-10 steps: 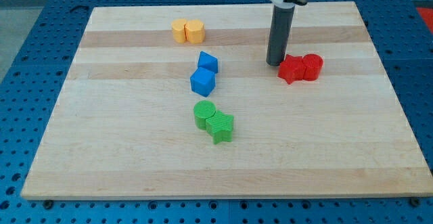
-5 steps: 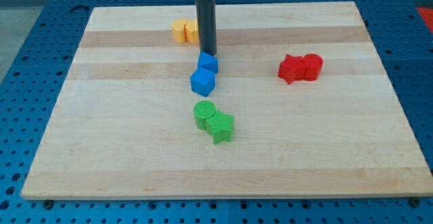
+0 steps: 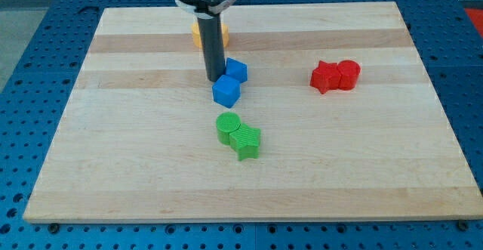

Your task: Move blue triangle towards red star

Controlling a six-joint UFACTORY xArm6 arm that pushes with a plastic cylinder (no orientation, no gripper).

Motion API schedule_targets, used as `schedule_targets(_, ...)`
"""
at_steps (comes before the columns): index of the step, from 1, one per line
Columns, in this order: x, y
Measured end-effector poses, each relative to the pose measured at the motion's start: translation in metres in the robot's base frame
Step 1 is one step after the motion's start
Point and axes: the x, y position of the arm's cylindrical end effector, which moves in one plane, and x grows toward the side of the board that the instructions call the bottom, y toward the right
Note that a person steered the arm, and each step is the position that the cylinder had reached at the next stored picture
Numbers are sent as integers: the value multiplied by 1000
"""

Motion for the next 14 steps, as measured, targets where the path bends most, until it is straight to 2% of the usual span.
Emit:
schedule_targets(3,-7,-11)
schedule_targets(8,-11,58)
schedule_targets(12,25,84)
schedule_targets(14,27,91)
